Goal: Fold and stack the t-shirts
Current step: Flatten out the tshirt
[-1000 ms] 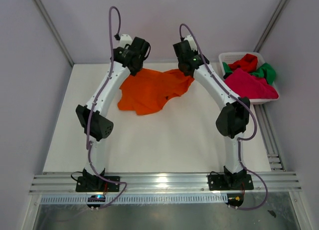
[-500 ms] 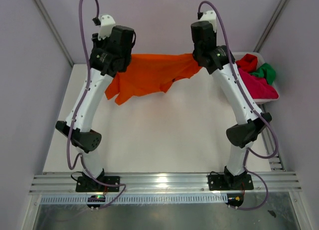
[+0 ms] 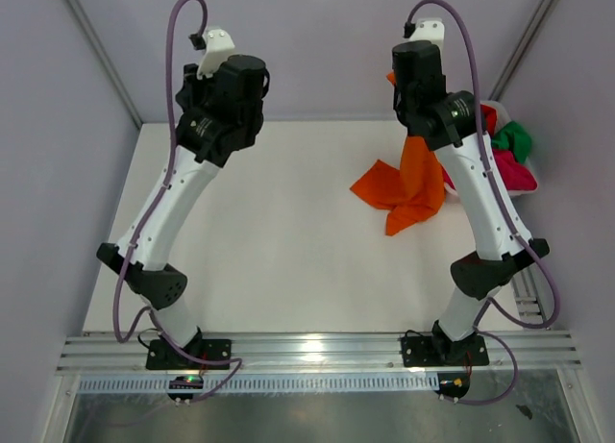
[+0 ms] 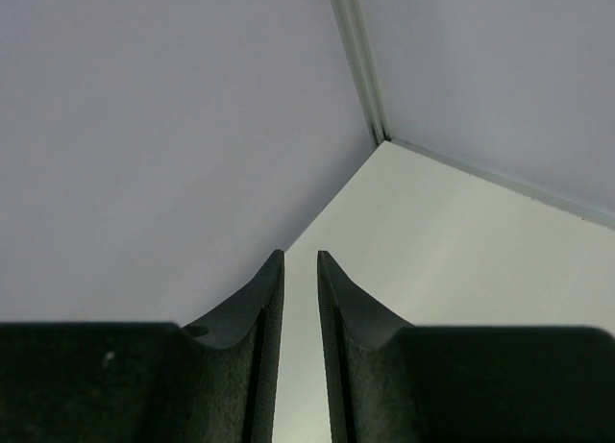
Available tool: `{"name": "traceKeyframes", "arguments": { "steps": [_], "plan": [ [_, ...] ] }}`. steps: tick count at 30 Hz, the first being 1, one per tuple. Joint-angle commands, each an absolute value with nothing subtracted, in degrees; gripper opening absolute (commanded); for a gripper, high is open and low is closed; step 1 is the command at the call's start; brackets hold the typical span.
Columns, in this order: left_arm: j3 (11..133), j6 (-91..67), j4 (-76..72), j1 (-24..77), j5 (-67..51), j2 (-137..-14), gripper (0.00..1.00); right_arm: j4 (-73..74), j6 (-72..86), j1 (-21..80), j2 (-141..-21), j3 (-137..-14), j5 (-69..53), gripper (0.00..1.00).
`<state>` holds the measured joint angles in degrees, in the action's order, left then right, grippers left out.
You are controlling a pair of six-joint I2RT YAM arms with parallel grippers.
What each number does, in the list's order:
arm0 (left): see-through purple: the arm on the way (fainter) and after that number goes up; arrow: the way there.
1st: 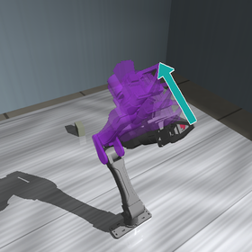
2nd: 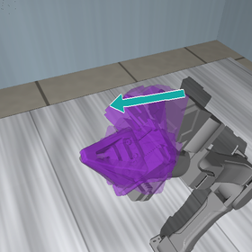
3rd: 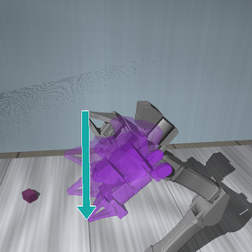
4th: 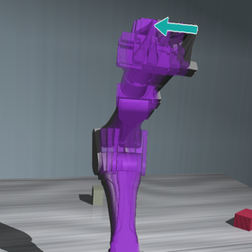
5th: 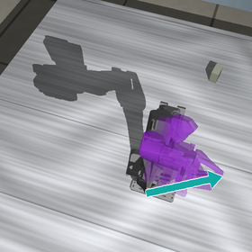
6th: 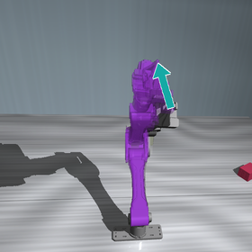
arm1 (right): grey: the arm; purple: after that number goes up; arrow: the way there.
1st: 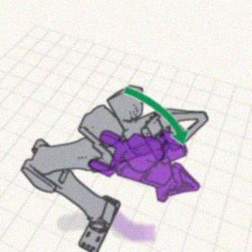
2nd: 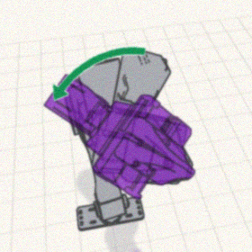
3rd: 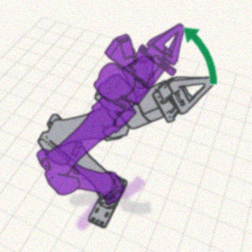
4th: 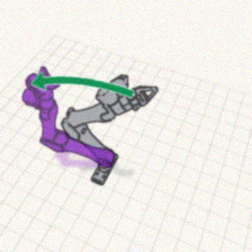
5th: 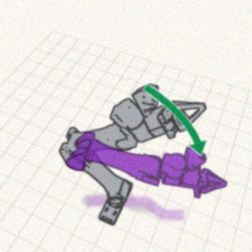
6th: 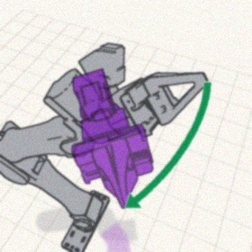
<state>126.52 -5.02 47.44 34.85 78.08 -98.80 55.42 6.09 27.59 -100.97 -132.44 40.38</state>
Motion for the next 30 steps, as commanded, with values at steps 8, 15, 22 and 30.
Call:
{"name": "traceKeyframes", "arguments": {
  "steps": [8,15,22,30],
  "plan": [
    [129.46,-28.19,67.58,34.72,62.95,-109.32,0.21,53.63,5.12,31.27,-98.79,-131.92,30.86,0.09],
    [130.60,-33.13,73.56,34.72,56.08,-117.41,0.17,51.33,0.35,37.88,-101.77,-140.52,26.12,0.09],
    [135.26,-44.69,83.65,31.82,54.84,-125.50,0.23,43.08,3.16,38.32,-94.58,-137.31,13.81,0.10],
    [130.71,-58.79,95.19,21.72,55.55,-124.98,0.50,37.10,8.08,38.32,-86.58,-134.21,4.50,0.10]
  ]
}}
